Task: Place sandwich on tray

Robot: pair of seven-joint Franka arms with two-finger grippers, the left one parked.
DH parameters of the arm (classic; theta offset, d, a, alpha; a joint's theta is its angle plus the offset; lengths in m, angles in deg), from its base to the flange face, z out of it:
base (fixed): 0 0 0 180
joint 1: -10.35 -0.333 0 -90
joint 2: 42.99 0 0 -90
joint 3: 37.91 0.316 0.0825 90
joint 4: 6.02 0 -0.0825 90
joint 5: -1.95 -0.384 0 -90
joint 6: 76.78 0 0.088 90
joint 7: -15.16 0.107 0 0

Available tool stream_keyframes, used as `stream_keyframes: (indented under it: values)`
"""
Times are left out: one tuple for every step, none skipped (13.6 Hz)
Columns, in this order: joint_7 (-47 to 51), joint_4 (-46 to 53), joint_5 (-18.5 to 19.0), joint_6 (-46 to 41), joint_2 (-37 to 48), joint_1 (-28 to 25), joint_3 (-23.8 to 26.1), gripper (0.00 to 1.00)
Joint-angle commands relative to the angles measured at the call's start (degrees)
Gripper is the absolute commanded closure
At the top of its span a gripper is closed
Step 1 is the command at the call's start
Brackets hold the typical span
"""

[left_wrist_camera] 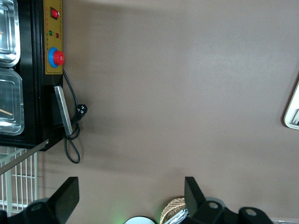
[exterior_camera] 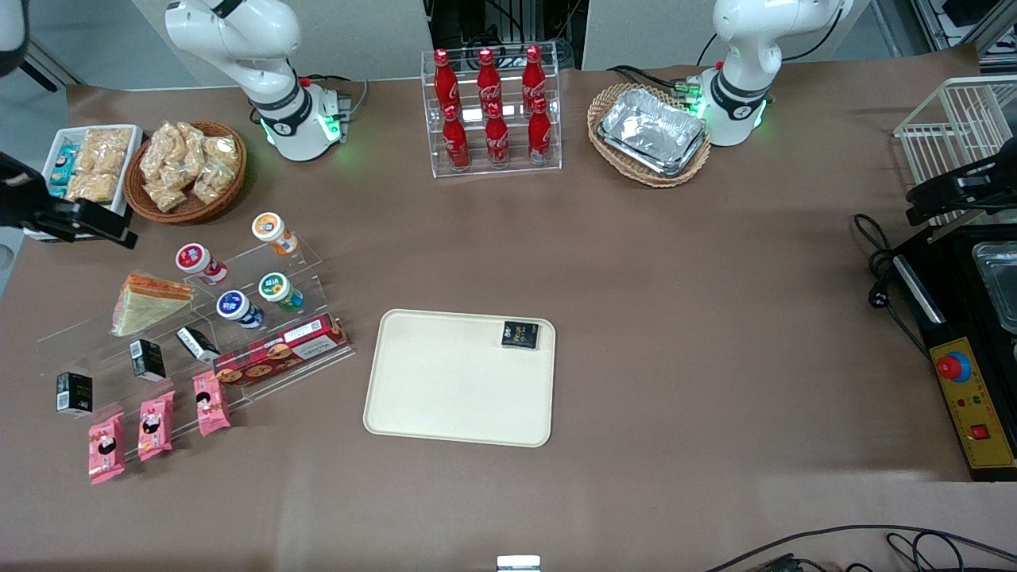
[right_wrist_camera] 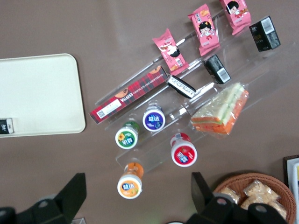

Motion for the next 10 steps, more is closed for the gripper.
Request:
stream_keyframes:
  values:
    - [1.4, 1.1, -0.1, 1.0, -1.3, -1.2, 0.0, 0.00]
    - [1.4, 1.2, -0.1, 1.0, -1.3, -1.2, -0.1, 0.00]
    - [1.3, 1.1, -0.1, 1.0, -1.2, -1.1, -0.1, 0.00]
    - [1.2, 1.1, 0.0, 0.9, -1.2, -1.1, -0.1, 0.00]
    - [1.1, 1.1, 0.6, 1.0, -1.2, -1.1, -0.1, 0.00]
    - [0.9, 1.1, 1.8, 1.1, -1.3, -1.1, -0.1, 0.00]
    - [0.8, 1.1, 2.8, 1.7, -1.3, -1.1, -0.1, 0.00]
    - [0.7, 1.1, 3.7, 2.6, -1.3, -1.1, -0.1, 0.00]
    - [0.5, 1.1, 4.7, 3.1, -1.4, -1.1, -0.1, 0.00]
    - [0.6, 1.1, 5.2, 3.4, -1.9, -1.1, -0.1, 0.00]
